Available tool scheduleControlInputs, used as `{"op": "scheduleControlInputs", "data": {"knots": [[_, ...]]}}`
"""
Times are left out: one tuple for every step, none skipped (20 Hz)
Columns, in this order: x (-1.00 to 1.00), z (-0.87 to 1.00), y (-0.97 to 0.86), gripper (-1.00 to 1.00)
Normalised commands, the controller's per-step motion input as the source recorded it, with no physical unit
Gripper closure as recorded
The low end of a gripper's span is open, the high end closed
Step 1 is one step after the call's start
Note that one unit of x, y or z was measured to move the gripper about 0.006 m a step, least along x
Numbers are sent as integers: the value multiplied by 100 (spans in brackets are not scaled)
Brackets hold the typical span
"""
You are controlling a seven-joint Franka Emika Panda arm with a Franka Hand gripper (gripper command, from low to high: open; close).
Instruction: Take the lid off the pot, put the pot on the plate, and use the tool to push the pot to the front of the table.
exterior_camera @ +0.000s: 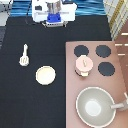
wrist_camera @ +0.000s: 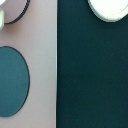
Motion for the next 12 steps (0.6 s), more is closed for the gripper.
{"op": "scheduleControlInputs", "data": {"knots": [[4,0,0,-100],[36,12,1,-100],[45,29,27,-100],[83,61,55,-100],[92,78,49,-100],[94,81,49,-100],[97,81,50,-100],[98,85,47,-100],[98,85,47,-100],[98,84,47,-100],[94,81,49,-100],[92,78,51,-100]]}}
